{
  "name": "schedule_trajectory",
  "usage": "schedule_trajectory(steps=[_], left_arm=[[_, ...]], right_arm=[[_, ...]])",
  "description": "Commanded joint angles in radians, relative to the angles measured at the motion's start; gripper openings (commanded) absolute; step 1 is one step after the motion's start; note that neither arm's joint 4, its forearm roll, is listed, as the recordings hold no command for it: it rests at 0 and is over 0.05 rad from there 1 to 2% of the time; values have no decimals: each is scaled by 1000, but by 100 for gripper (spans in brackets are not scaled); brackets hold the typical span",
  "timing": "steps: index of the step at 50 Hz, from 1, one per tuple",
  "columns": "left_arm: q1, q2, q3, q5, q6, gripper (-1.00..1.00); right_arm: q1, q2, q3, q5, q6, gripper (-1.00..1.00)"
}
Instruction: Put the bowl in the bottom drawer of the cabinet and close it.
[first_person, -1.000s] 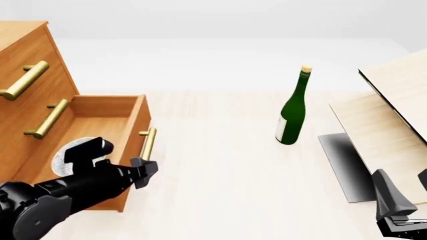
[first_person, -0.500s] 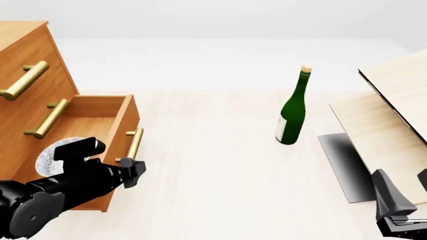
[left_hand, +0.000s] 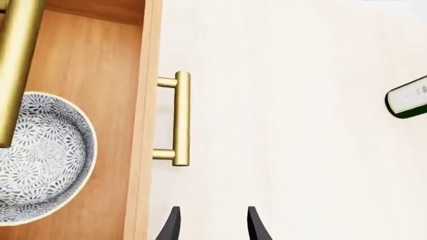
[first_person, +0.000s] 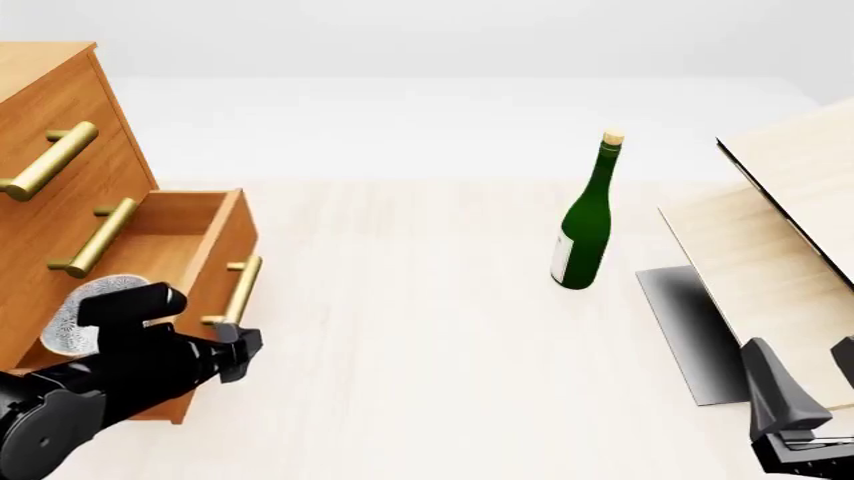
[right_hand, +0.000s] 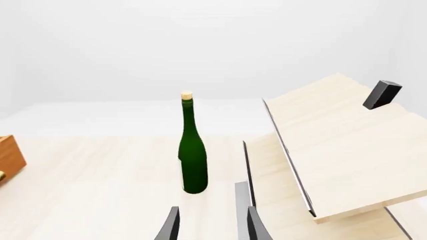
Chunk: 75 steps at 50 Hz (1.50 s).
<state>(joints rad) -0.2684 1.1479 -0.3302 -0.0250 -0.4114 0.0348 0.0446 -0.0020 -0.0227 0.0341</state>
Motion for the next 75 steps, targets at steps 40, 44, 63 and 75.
schedule_trajectory(steps=[40, 44, 63, 75], left_arm=[[253, -18, 65, -10, 132, 100], [280, -18, 69, -15, 149, 100], [369, -5, 93, -44, 195, 100], [422, -5, 101, -60, 216, 100]], right_arm=[[2, 3, 0, -2, 2, 100], [2, 3, 0, -2, 2, 100], [2, 3, 0, -2, 2, 100], [2, 3, 0, -2, 2, 100]])
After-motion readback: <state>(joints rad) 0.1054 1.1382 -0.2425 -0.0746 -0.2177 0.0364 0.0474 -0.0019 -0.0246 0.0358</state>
